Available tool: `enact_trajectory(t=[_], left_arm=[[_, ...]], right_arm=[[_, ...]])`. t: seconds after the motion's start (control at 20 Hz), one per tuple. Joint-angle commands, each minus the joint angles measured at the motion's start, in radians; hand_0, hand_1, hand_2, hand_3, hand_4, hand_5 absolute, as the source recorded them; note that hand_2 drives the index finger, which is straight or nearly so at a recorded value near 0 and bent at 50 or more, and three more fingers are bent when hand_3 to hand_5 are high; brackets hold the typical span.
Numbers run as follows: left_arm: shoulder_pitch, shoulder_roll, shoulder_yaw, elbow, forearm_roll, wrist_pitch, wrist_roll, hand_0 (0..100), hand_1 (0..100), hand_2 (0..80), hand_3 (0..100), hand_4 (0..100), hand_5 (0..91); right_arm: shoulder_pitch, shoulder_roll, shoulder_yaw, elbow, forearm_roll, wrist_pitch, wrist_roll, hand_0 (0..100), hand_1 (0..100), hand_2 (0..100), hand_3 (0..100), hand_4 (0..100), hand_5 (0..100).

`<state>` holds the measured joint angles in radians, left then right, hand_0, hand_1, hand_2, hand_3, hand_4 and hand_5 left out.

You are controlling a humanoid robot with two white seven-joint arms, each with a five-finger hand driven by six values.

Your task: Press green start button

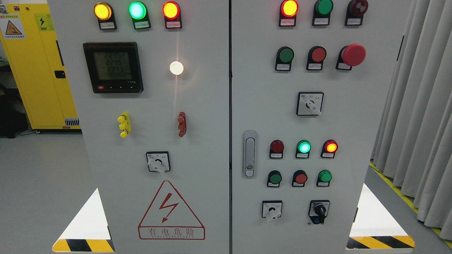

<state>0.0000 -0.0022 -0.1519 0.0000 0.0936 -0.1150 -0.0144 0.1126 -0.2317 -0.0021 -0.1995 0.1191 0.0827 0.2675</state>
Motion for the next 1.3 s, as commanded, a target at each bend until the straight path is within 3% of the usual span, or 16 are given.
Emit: enact_trajectory(t=[0.0,0.55,0.7,1.0,1.25], left_arm=[[-0.028,0.030,0.000,-0.025,0.000,0.001,0.001,12,56,0.0,0,0,0.0],[-0.028,0.030,0.000,-0.025,0.000,0.000,0.001,12,56,0.0,0,0,0.0],[-0.028,0.030,0.000,-0.025,0.000,0.000,0.001,12,56,0.0,0,0,0.0],[-0.028,0.030,0.000,-0.025,0.000,0.000,0.001,12,56,0.0,0,0,0.0],[-0.028,0.028,0.000,-0.025,0.000,0.000,0.001,12,56,0.0,0,0,0.0]], right_arm=[[-0.011,0.003,-0.019,0.012,-0.004,0.000,-0.001,30,42,0,0,0,0],[-0.028,0.014,-0.018,-0.018,-0.003,-0.035,-0.002,30,42,0,0,0,0],[-0.011,0.055,-0.001,-0.162,0.010,-0.129,-0.014,29,42,0,0,0,0],[0.057,0.061,0.020,-0.518,0.014,-0.124,-0.013,26,45,0,0,0,0],[0.179,0.075,0.020,-0.906,0.111,-0.132,-0.010,25,46,0,0,0,0]])
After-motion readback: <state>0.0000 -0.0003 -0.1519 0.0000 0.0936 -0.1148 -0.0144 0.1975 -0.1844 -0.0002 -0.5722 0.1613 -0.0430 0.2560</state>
